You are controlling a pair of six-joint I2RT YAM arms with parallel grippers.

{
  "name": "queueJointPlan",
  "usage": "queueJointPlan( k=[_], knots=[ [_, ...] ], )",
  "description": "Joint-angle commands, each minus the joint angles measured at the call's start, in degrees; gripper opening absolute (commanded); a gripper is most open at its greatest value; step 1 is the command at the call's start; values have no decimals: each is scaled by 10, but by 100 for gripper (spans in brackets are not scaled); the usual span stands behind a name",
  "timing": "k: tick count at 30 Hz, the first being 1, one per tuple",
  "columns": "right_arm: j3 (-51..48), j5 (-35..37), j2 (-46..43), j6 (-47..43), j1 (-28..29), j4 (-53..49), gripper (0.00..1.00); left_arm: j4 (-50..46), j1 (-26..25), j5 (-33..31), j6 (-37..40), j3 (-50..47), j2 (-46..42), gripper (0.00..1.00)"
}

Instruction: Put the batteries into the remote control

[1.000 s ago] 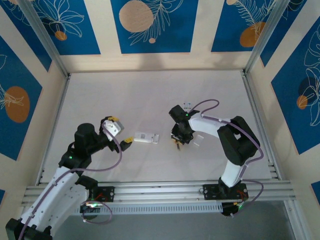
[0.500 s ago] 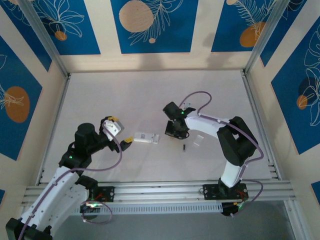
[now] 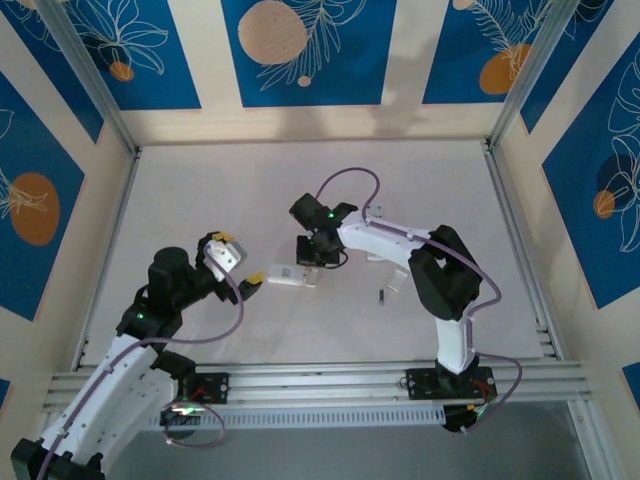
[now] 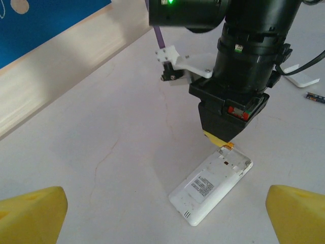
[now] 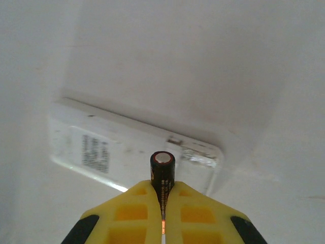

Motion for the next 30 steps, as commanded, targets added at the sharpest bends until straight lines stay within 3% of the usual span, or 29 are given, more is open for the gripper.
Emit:
queueJointPlan(
  k=[1, 30],
  knots=[
    [-2, -30, -2, 16, -1, -27, 8, -2, -2, -2, 6, -3, -5, 100],
    [-6, -98, 49, 62, 5, -30, 18, -3, -2, -3, 9, -3, -3, 100]
  ],
)
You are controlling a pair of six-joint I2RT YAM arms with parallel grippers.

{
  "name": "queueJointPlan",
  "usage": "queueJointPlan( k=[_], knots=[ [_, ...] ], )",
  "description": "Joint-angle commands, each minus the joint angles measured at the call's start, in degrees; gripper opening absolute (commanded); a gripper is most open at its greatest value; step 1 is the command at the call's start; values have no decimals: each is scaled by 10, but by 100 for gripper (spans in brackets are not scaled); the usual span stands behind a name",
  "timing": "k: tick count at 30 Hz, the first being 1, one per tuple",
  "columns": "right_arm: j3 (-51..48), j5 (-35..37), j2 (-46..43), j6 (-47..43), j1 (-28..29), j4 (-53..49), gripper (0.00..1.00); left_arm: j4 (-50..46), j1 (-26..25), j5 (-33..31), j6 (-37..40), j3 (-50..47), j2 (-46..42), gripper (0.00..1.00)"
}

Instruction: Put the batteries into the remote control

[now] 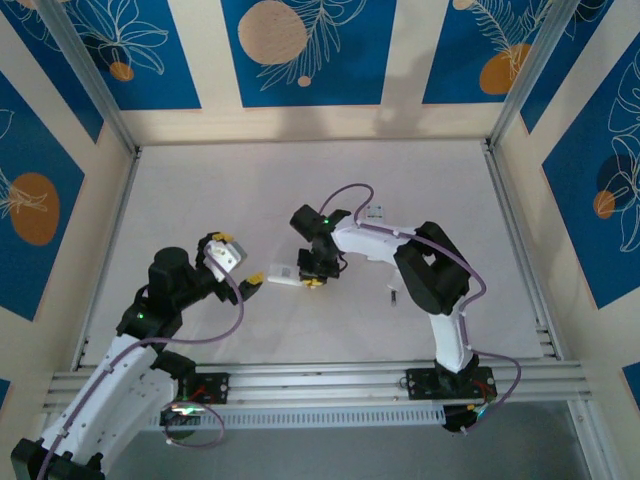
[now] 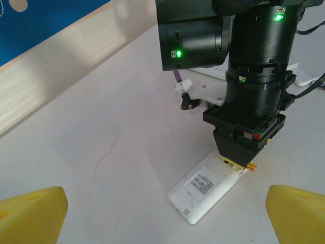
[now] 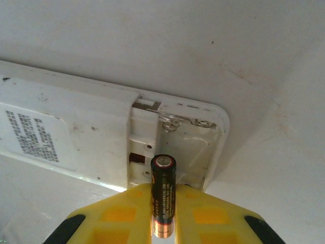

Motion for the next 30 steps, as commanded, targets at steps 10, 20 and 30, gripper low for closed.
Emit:
queueJointPlan(
  k=[10, 20, 30],
  knots=[
    [15, -24, -4, 24, 2, -23, 25, 2, -1, -4, 7, -4, -3, 100],
    [5, -18, -9, 33, -3, -8, 19, 1, -2, -4, 6, -5, -2, 100],
    [-4, -8, -5, 47, -13, 5, 14, 2, -2, -1, 6, -4, 1, 100]
  ],
)
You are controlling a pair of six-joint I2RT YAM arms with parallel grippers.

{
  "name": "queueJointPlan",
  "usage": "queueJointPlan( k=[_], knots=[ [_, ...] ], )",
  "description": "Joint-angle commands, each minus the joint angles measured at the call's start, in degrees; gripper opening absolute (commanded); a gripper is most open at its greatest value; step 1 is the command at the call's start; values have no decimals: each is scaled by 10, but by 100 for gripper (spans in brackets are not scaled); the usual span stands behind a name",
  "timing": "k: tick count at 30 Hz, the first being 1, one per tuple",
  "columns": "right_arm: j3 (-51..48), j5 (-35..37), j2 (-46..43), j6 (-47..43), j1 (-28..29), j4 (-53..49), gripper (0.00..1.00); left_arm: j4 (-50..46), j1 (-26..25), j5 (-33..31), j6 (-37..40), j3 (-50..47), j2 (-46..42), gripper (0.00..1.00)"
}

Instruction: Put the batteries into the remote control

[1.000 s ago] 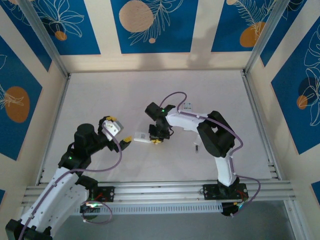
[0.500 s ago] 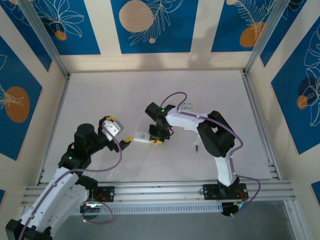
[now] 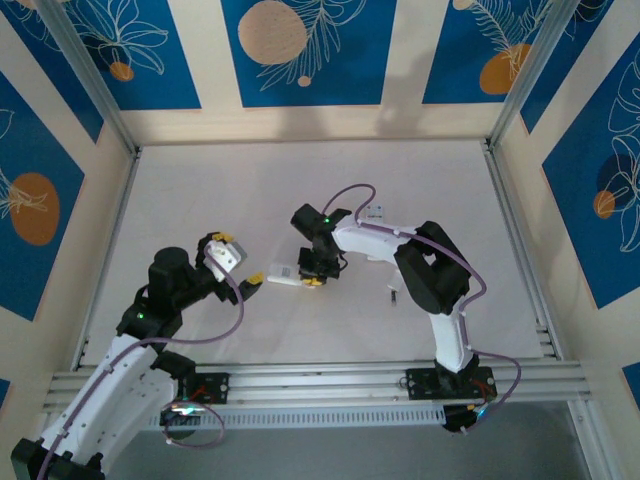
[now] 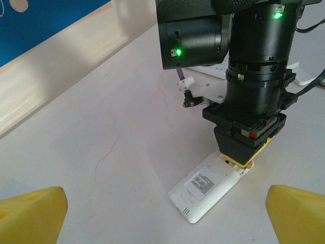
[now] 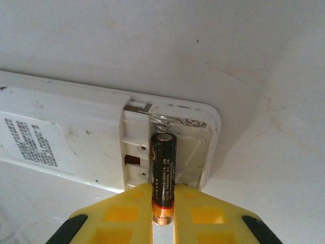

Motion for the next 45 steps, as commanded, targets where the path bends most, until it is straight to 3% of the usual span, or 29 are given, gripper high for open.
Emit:
queueJointPlan(
  k=[1, 8, 22, 25, 29, 32, 36, 45],
  knots=[
    [-7, -6, -4, 14, -7, 11, 14, 3, -2, 0, 4, -4, 1, 100],
    [-21, -8, 0, 14, -9, 49, 14, 4, -2, 0, 4, -5, 3, 100],
    [-40, 3, -64, -21, -8, 51, 24, 2, -2, -1, -3, -5, 4, 100],
    [-51, 5, -83, -22, -8, 56, 24, 13, -1, -25, -108, 9, 13, 100],
    [-75, 16, -98, -13, -14, 64, 24, -88, -1, -62, -322, 118, 99, 96],
    [-91, 11, -98, -8, -21, 77, 23, -133, -1, -68, -420, 152, 172, 91],
    [-100, -5, -95, -8, -20, 102, 21, -126, 2, -68, -478, 147, 253, 88],
    [-98, -17, -74, 2, -21, 131, 19, -84, 16, -17, -492, 146, 382, 89]
  ],
)
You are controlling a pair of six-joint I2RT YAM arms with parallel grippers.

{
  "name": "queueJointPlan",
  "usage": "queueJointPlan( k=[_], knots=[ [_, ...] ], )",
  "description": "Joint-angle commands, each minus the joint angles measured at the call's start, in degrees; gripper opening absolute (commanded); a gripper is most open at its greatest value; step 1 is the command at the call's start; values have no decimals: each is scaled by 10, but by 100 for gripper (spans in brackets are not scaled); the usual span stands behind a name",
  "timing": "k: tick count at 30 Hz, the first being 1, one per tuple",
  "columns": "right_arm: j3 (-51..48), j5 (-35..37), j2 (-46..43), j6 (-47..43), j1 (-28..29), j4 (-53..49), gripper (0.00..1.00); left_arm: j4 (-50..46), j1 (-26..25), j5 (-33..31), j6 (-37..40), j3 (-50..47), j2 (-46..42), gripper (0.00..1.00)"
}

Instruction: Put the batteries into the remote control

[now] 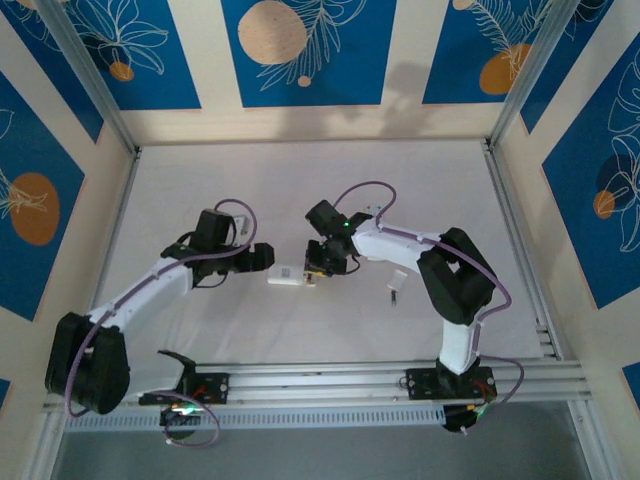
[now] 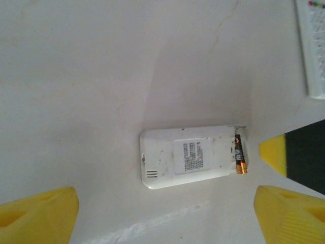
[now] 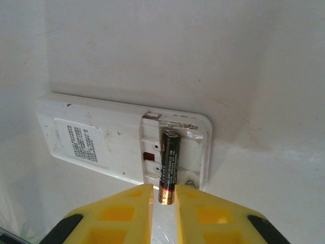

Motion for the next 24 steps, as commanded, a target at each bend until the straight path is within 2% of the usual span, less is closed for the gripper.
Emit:
queueJointPlan(
  k=[1, 22, 24],
  knots=[
    [-1, -20, 17, 10, 1, 13, 19, 19, 9, 27, -25, -5, 15, 89],
    [1, -27, 40, 12, 8, 11, 17, 68, 19, 52, -30, -25, 75, 89],
    [3, -26, 43, 11, 8, 9, 16, 71, 19, 59, -31, -25, 82, 86]
  ],
)
